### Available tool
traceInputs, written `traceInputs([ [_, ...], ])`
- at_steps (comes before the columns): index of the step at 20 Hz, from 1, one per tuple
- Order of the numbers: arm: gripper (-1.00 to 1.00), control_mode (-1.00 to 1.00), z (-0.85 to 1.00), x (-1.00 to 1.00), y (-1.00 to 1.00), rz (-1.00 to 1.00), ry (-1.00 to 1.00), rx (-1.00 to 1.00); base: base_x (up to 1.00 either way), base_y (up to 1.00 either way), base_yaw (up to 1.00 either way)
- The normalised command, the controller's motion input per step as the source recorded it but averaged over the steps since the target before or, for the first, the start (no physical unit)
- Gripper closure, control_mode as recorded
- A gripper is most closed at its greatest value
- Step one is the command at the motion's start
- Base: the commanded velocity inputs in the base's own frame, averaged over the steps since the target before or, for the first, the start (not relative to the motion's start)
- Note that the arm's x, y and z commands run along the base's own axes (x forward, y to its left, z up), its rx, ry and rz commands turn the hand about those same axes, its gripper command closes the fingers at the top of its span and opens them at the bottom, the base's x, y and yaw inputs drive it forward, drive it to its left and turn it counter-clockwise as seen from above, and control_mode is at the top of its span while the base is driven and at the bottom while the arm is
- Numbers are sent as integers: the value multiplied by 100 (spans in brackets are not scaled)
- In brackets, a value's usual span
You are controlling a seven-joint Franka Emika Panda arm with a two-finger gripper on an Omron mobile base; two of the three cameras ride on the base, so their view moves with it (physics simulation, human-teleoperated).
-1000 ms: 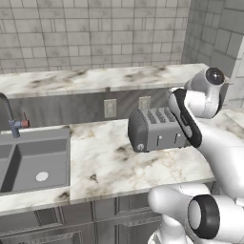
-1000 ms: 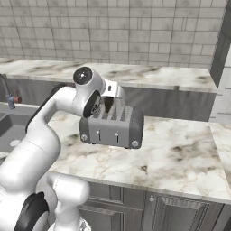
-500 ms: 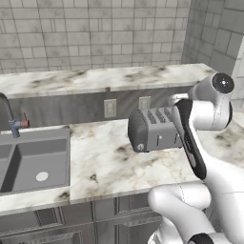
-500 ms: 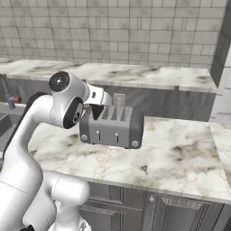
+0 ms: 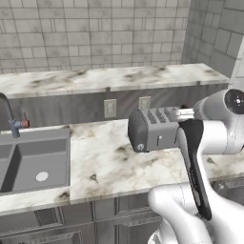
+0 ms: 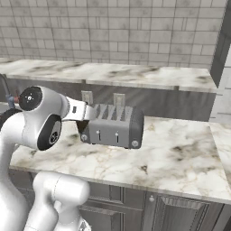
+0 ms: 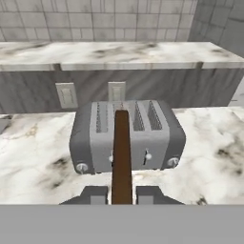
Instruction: Start the toaster. Once the lever pops up, take the bread to the plate on the dining counter.
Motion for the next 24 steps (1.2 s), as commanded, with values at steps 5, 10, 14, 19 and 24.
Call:
traceInputs([
  [5,100,-100,0,-56,32,4,0,0,0,0,0],
  [10,100,-100,0,-27,20,5,-1,0,0,0,0],
  [14,100,-100,0,-2,11,7,0,0,0,0,0],
  [19,100,-100,0,-1,12,2,0,0,0,0,0],
  [24,100,100,0,-4,1,0,0,0,-63,0,2],
])
